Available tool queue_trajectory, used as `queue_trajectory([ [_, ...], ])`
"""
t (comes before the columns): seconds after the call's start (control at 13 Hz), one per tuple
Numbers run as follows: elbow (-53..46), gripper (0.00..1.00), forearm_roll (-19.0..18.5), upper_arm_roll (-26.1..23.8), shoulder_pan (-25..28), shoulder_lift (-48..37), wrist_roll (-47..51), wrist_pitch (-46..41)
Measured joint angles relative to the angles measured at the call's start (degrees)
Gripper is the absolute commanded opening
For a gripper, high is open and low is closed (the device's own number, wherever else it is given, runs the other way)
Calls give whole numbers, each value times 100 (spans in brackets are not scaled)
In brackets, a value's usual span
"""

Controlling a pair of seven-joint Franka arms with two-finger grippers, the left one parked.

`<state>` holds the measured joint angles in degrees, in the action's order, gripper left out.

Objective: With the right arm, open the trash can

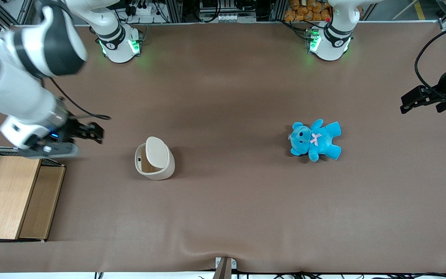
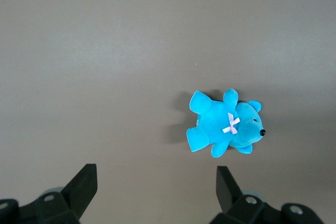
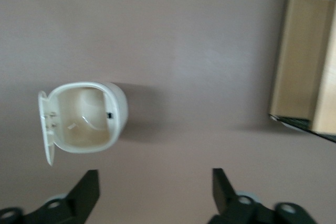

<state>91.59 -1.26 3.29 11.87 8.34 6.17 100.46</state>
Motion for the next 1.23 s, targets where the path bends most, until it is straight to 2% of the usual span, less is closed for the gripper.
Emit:
queue_trajectory([
  [0.38,8,100,12,132,-584,-740,-230,-924],
  [0.54,18,100,24,191,-610,-955,-250,-1202],
  [0.85,39,100,36,211,-618,-1163,-646,-1299],
  [1.23,103,100,64,220,-619,-1392,-691,-1359],
])
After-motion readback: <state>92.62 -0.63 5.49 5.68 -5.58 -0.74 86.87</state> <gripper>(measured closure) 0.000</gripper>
